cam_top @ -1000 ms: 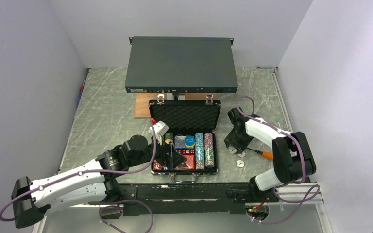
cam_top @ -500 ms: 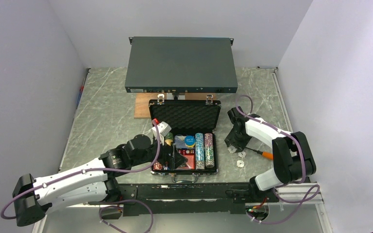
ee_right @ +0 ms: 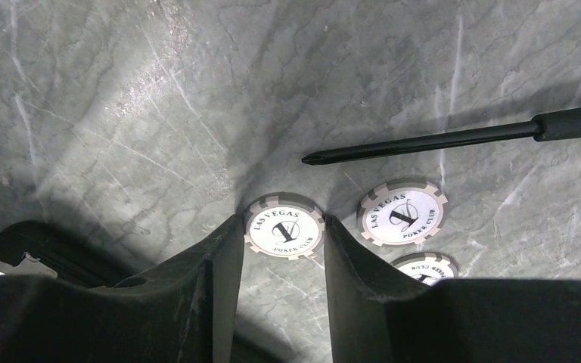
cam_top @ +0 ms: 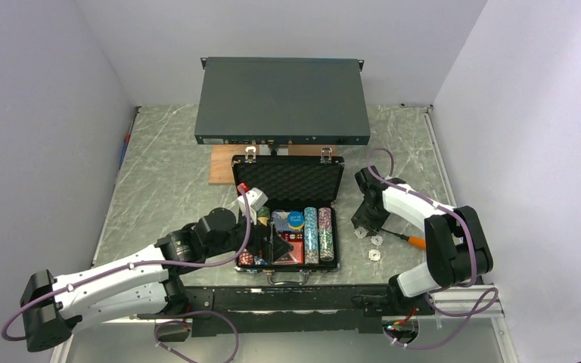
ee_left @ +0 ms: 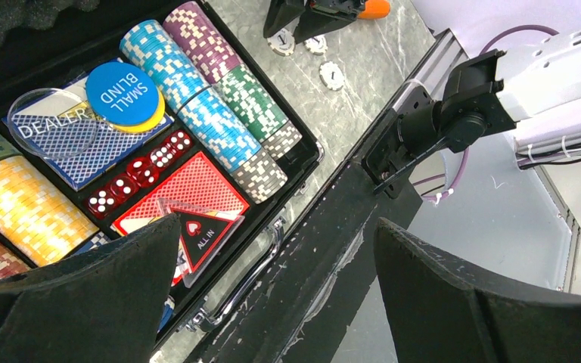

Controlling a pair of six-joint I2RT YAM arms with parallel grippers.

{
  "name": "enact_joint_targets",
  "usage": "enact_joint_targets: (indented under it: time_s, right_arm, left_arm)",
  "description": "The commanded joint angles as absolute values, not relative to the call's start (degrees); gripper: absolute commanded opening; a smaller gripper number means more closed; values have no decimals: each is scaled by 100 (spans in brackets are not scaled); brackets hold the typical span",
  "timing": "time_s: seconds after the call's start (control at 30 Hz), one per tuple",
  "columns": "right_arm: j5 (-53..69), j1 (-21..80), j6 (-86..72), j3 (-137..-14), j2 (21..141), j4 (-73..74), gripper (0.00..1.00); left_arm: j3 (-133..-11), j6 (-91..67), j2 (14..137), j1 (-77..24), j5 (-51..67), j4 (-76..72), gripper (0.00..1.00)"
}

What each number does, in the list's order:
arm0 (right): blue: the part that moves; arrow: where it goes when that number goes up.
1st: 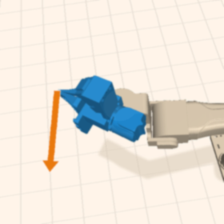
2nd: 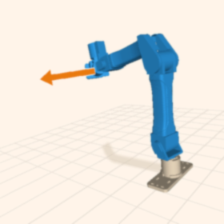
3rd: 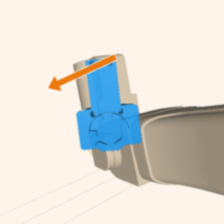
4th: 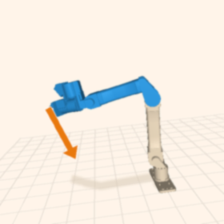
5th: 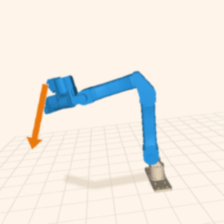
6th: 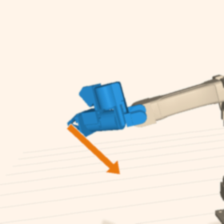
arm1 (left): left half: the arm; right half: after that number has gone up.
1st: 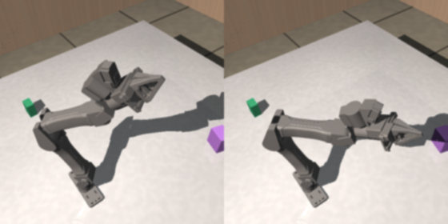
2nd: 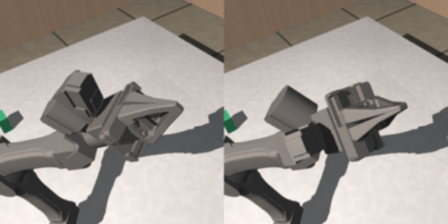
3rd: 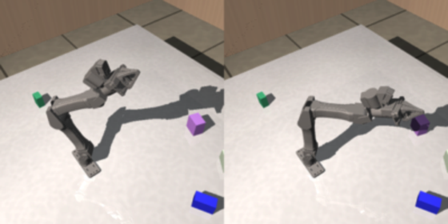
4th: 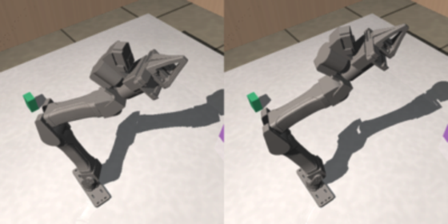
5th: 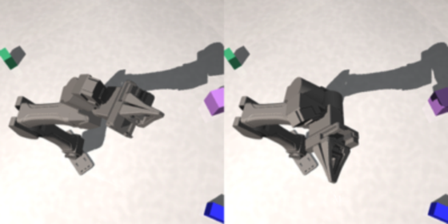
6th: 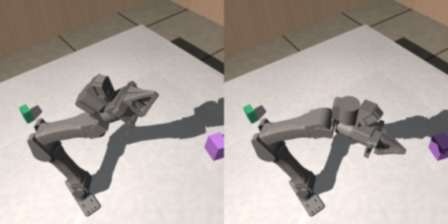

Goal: Pack up texas hold em set

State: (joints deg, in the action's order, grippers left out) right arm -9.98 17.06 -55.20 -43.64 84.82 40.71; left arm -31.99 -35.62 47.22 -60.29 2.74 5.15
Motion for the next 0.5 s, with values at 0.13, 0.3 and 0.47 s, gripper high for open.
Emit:
enact_joint_targets:
  time_s: [0.13, 0.3, 0.47]
  right_arm:
    - [-1399, 1676, -5492, -4140, 8504, 3886, 28]
    - [-1398, 1671, -5524, -4271, 8345, 4043, 28]
    - [-1290, 1658, -5613, -4246, 8191, 4067, 28]
  left_arm:
    - [-3434, -3643, 4891, -5969, 343, 164, 99]
    - [-3212, -3900, 4980, -5968, 359, -292, 99]
    - [-3129, -3972, 5156, -5959, 382, -499, 99]
